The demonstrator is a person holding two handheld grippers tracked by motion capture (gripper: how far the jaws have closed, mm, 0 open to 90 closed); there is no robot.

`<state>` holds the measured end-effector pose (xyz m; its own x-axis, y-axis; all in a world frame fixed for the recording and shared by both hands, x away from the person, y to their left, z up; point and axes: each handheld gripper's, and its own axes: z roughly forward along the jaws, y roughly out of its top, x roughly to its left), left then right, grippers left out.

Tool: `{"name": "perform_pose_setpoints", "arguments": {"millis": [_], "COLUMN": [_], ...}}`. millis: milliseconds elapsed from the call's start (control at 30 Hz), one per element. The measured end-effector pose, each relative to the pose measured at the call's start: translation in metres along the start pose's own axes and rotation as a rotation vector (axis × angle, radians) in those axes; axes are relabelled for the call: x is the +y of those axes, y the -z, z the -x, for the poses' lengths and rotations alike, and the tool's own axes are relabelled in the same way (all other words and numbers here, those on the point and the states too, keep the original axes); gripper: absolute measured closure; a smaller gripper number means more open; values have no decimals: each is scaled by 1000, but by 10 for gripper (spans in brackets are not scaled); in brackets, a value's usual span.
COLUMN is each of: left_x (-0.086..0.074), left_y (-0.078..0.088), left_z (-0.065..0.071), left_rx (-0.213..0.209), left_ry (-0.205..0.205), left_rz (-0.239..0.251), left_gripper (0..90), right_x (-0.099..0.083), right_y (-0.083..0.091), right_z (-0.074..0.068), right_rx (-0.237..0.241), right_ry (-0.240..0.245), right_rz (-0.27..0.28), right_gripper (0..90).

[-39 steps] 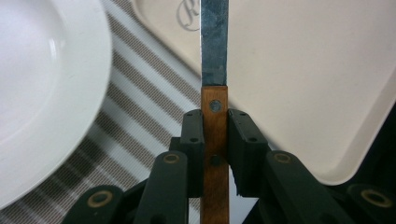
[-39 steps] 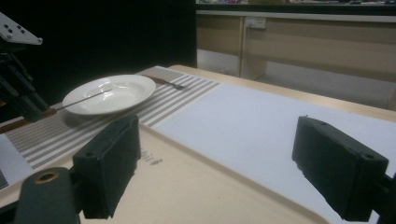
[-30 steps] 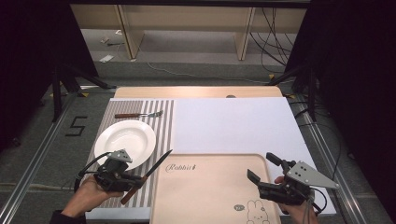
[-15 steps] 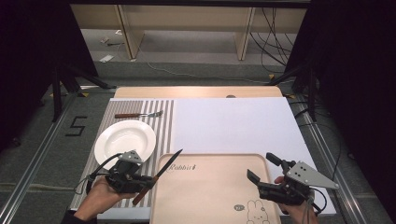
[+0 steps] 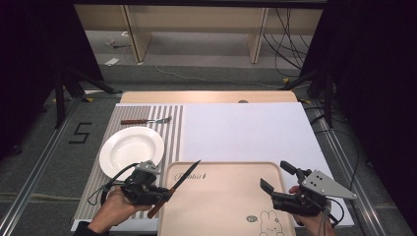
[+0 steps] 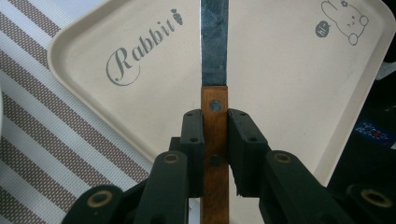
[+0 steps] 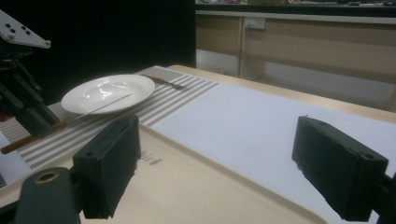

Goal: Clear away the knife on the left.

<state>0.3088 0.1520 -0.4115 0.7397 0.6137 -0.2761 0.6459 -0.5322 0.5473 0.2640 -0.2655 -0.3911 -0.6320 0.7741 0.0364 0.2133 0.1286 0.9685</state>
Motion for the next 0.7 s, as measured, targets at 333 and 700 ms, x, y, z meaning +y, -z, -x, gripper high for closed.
{"name": "perform_pose_setpoints", "arguments": {"millis": [333, 700], "left_x": [6, 6], "left_y": [-23, -40], "left_z": [15, 21], "left_rx": [-31, -58], "left_ry": [-16, 2], "left_rz": [-44, -79], "left_gripper": [768, 768], "right_x": [0, 0], "right_y": [0, 0], "right_z": [0, 0], "right_rx": [3, 4], "right_ry": [3, 4], "right_rz": [1, 1], "right_gripper": [164, 164]}}
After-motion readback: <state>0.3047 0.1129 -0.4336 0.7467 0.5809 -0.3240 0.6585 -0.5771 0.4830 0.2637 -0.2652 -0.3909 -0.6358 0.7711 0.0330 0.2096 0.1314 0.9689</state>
